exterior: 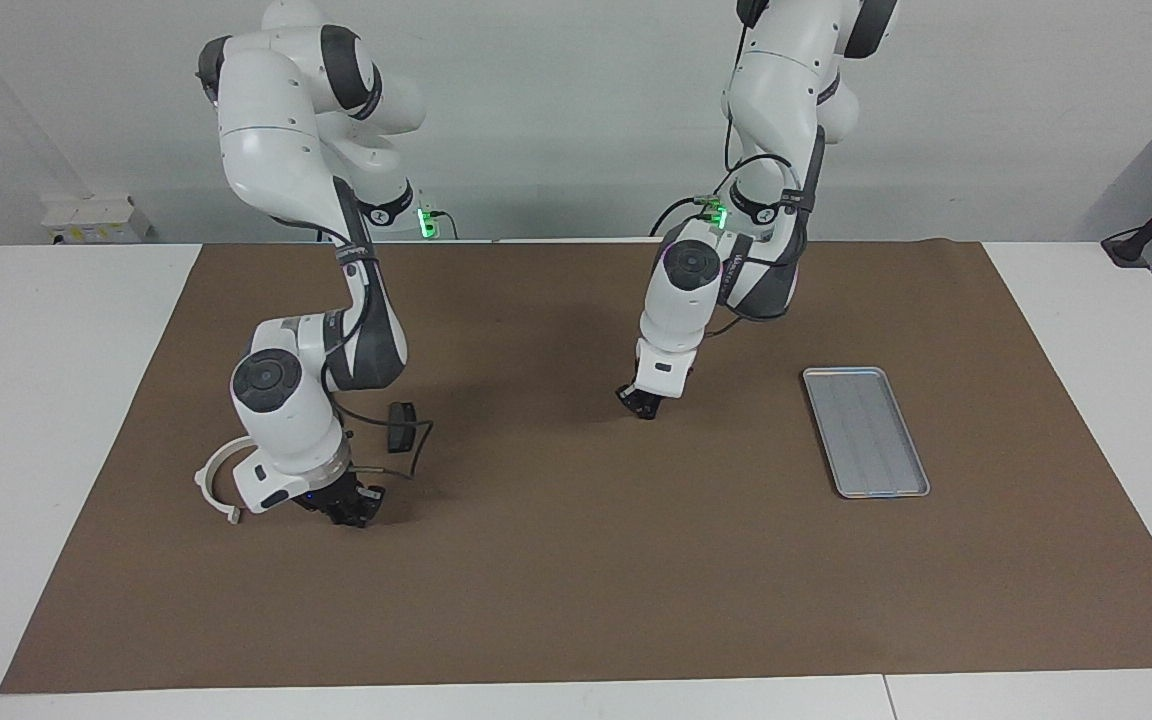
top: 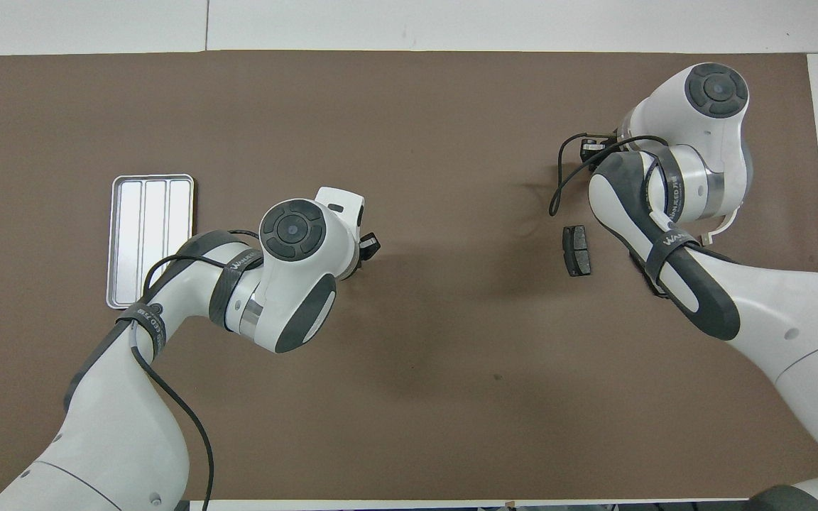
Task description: Pick bearing gear from pile to tray
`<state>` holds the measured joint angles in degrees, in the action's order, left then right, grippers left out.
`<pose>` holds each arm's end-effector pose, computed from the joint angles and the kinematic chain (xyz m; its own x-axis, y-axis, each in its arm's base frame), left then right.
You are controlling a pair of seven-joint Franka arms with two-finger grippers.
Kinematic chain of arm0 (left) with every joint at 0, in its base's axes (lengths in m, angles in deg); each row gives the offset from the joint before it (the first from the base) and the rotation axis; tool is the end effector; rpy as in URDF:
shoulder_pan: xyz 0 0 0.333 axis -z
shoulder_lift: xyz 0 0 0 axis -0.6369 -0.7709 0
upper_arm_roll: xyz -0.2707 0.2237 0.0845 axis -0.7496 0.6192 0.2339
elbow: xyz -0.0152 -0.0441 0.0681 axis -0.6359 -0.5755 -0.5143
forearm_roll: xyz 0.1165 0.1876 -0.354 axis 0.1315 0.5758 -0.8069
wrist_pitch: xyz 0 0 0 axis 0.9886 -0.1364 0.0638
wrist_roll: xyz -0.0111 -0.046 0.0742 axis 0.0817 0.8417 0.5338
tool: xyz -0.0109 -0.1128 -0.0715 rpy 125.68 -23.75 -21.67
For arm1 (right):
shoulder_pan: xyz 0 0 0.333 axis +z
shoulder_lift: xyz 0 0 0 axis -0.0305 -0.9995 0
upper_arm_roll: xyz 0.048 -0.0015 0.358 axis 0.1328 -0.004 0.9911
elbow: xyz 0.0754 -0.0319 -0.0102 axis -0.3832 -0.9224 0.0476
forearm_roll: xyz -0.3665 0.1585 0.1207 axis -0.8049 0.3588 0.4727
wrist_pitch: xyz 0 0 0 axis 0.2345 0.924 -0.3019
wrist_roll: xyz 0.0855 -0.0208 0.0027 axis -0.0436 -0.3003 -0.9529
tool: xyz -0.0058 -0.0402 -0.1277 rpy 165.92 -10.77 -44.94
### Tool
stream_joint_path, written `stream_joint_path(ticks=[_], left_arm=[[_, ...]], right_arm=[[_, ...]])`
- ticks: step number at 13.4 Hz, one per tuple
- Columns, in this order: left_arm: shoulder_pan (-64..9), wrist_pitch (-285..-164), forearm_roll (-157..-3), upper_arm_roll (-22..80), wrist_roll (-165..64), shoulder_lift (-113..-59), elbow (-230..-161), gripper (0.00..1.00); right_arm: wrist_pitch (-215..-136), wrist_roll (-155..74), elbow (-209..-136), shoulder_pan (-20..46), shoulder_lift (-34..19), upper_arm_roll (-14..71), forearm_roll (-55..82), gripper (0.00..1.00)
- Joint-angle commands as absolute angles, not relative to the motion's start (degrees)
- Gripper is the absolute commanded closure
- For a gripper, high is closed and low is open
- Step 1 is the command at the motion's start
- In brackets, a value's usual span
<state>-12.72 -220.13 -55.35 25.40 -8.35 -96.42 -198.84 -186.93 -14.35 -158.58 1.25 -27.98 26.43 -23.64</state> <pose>0.5423 -0.3543 0.2963 0.9042 0.4258 -0.0327 0.4270 -0.9032 0.0448 0.7529 0.0487 0.2823 0.9824 -0.1744 0.0674 -0.1761 -0.9842 0.0205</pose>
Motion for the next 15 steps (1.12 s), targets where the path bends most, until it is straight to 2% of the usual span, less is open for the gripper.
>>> stream_joint_path(ticks=[1,2,6,9,12,15], left_arm=[[-13.63,-213.76,-54.43,25.95,-8.48,-97.22,-194.76,0.96],[-13.81,-212.17,-54.34,26.13,-8.58,-96.43,-194.40,0.96],[-23.62,-202.60,-54.16,26.13,-24.34,-87.39,-196.77,0.95],[-34.17,-201.08,-54.16,26.05,-42.80,-86.76,-196.94,0.95],[-41.74,-202.04,-54.16,26.13,-56.26,-86.58,-198.00,0.95],[-43.08,-207.47,-54.08,26.31,-59.38,-85.36,-202.64,0.95]], right_arm=[[-184.86,-13.77,-158.80,0.34,-28.05,26.87,-25.12,1.00],[-182.76,-14.03,-158.02,0.60,-27.44,26.87,-25.12,1.00],[-169.14,-15.96,-150.20,1.31,-26.12,27.22,-25.47,1.00],[-160.72,-16.59,-149.58,2.88,-20.51,28.62,-24.42,1.00],[-148.07,-5.12,-141.17,8.32,-18.55,31.35,-21.70,1.00],[-145.65,8.94,-137.18,16.75,-18.56,31.44,-20.03,1.00]])
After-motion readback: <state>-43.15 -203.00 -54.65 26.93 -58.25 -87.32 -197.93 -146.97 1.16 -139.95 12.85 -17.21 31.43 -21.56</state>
